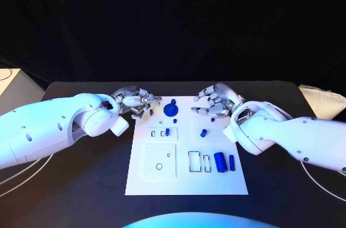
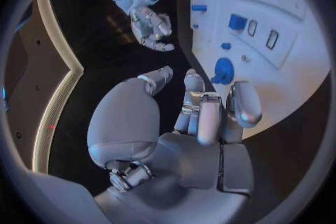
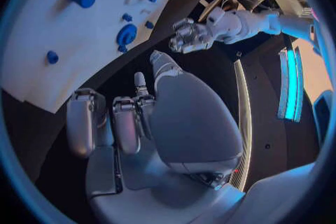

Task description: Assemble the parts on the task board

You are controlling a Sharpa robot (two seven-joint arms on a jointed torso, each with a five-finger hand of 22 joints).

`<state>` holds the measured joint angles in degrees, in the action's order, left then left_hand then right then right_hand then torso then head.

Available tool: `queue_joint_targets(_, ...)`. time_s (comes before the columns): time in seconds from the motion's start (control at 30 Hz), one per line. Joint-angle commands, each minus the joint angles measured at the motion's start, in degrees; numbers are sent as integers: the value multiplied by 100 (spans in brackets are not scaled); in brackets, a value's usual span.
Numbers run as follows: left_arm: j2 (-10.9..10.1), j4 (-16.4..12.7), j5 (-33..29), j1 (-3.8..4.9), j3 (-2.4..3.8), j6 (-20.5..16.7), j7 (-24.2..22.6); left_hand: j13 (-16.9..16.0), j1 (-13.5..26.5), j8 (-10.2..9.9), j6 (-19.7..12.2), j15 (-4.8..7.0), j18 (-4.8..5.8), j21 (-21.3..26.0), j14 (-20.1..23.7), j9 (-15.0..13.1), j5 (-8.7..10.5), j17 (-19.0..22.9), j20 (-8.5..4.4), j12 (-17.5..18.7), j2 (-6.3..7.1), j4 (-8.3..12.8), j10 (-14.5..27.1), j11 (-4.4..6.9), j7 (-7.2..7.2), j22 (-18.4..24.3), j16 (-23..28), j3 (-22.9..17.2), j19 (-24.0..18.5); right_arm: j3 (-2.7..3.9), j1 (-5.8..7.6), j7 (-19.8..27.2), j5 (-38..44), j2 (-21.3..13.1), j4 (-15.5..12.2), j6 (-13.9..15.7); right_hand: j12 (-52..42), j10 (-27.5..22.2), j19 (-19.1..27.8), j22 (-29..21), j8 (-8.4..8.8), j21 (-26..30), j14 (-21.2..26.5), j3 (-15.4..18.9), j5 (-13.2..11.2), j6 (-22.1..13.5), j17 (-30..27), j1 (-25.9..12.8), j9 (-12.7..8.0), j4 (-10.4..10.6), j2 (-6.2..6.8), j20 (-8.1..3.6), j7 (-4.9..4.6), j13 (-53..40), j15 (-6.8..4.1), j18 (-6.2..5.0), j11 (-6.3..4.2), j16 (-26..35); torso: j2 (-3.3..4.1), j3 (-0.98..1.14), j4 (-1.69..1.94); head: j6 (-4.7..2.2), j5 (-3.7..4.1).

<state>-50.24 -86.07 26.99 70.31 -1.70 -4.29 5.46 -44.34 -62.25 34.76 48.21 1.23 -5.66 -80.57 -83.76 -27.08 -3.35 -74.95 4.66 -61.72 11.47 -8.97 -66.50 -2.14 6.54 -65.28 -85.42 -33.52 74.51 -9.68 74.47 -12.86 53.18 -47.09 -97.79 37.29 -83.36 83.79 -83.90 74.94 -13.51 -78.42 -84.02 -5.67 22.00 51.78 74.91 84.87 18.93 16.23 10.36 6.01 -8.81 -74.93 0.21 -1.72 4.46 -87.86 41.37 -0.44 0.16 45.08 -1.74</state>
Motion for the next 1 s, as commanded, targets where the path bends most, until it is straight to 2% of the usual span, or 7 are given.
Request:
queue_joint_targets(0.03, 102, 13, 1115, 53, 2, 1166, 1408, -60, -16, 19, -24, 20, 62, -24, -295, -18, 11, -627, 2, -51, -21, -5, -34, 8, -7, -46, -22, -33, 38, 5, 102, 400, -1308, -68, 138, -282, -32, 10, -106, 705, -24, 16, -479, -38, 28, -3, 1045, 63, 6, -3, -1, -45, -4, -877, -53, -107, -47, 5, -63, 24, 9, 30, -6)
queue_joint_targets(0.13, 223, 22, 1939, 101, 1, 1325, 1746, -131, 70, 39, -31, 19, 72, -53, -316, -57, 22, -673, -3, -122, 18, -75, -59, 3, -3, -98, -49, 14, 73, 9, 187, 396, -1484, -112, 299, -315, -34, 12, -104, 701, -25, 22, -479, -50, 33, -18, 1043, 67, 4, -5, 8, -45, -6, -878, -52, -109, -45, 6, -83, 35, 17, 60, -19)
queue_joint_targets(0.27, 440, 88, 2649, 209, -9, 1582, 2053, -267, 200, 98, -3, 31, 95, -109, -362, -139, 19, -777, -14, -250, 76, -240, -138, 17, -23, -216, -105, 214, 153, 11, 274, 362, -1574, -123, 519, -344, -21, -2, -98, 692, -21, 39, -475, -70, 43, -59, 1028, 61, 0, -3, 29, -45, -14, -864, -49, -112, -39, 14, -95, 60, 43, 89, -35)
queue_joint_targets(0.47, 725, 197, 3111, 337, -109, 1813, 2232, -347, 280, 142, -2, 45, 107, -138, -387, -220, 19, -837, -28, -323, 56, -425, -172, 33, -44, -280, -135, 414, 191, 11, 332, 300, -1584, -86, 722, -371, -12, -11, -96, 688, -14, 46, -472, -88, 48, -100, 1020, 50, -6, 3, 43, -43, -23, -854, -44, -113, -32, 19, -90, 84, 45, 125, -37)
queue_joint_targets(0.67, 927, 278, 3289, 381, -155, 1884, 2305, -378, 293, 181, 8, 54, 111, -146, -394, -281, 18, -857, -35, -350, 44, -507, -181, 44, -59, -300, -145, 525, 202, 11, 354, 238, -1569, -64, 793, -393, -9, -14, -96, 689, -12, 46, -473, -95, 47, -115, 1022, 43, -8, 6, 47, -41, -26, -851, -41, -113, -29, 18, -74, 67, 46, 146, -34)
queue_joint_targets(0.77, 993, 317, 3322, 390, -164, 1920, 2326, -383, 300, 190, -3, 57, 111, -147, -391, -307, 18, -850, -37, -356, 37, -548, -177, 46, -62, -303, -141, 576, 202, 11, 361, 208, -1560, -64, 792, -410, -5, -18, -96, 688, -12, 47, -472, -97, 47, -120, 1018, 40, -8, 7, 49, -41, -27, -847, -41, -113, -28, 20, -70, 73, 42, 161, -27)
queue_joint_targets(1.0, 1122, 356, 3327, 397, -189, 2041, 2351, -369, 318, 203, -39, 58, 116, -155, -384, -374, 18, -838, -40, -352, 41, -664, -146, 47, -63, -327, -133, 746, 212, 11, 370, 147, -1546, -62, 795, -433, 2, -26, -91, 681, -10, 60, -471, -104, 46, -139, 1014, 28, -10, 12, 55, -39, -32, -839, -38, -115, -23, 22, -56, 61, 34, 193, -7)
